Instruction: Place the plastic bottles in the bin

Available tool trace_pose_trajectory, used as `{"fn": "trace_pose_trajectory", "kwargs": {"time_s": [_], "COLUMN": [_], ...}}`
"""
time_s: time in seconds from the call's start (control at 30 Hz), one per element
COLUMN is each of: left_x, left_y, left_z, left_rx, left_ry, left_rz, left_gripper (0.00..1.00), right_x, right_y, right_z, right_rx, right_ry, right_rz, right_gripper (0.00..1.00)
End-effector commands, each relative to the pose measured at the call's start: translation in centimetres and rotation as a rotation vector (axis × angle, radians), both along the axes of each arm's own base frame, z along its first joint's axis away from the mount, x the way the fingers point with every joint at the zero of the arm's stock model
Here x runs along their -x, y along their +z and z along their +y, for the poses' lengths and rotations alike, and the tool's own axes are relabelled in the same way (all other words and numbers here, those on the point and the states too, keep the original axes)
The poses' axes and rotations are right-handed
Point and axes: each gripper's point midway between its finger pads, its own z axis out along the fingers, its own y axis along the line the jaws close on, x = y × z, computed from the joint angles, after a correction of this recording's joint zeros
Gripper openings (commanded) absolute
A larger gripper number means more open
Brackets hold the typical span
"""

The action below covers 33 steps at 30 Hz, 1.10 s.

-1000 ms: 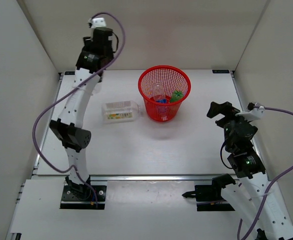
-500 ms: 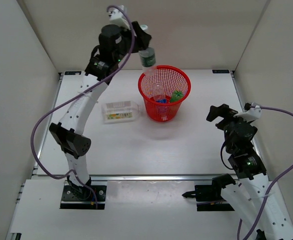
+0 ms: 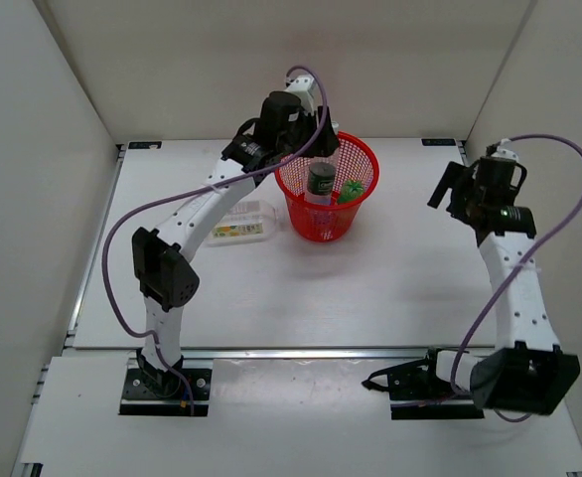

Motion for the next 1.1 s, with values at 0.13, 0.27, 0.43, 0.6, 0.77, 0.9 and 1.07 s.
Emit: {"fn": "trace_pose_trajectory", "kwargs": {"time_s": [0.13,0.27,0.43,0.6,0.77,0.9,1.07], "left_x": [2.8,3.7,4.9,6.5,9.2,13.2,19.2], "left_y": [1.9,3.7,5.6,6.1,3.7,-1.2,-9.4], "left_z": [0.4,1.6,4.4,12.3,23.9,33.4,36.3], "left_rx": [-0.021,-0.068,-0.088,-0.181,-0.191,-0.264,-0.34], "left_ry": [-0.05,-0.031,0.002,0.179,0.409,0.675,0.793], "left_rz": [-0.034,-0.06,-0.05,-0.029,0.037,0.142,0.356], "left_gripper": [0.55,0.99,0.99,0.99,0.99,0.99,0.98], "right_x": [-0.6,-0.8,-0.7,-2.3,-5.0,-8.7,-12.0], "right_y": [-1.2,-1.1,-4.3,-4.1,-2.6,2.7,11.8], "right_z": [0.7,-0.6,-2.9,-4.5,-2.4,3.2,15.1], "right_rx": [-0.053,0.024,0.074,0.0,0.047,0.077,0.252], "right_ry": [0.052,-0.003,-0.077,-0.049,0.081,0.263,0.607], "right_rz": [0.041,0.042,0.284,0.314,0.304,0.129,-0.153], "right_gripper": [0.99,0.99,1.0,1.0,0.99,0.99,0.98]}}
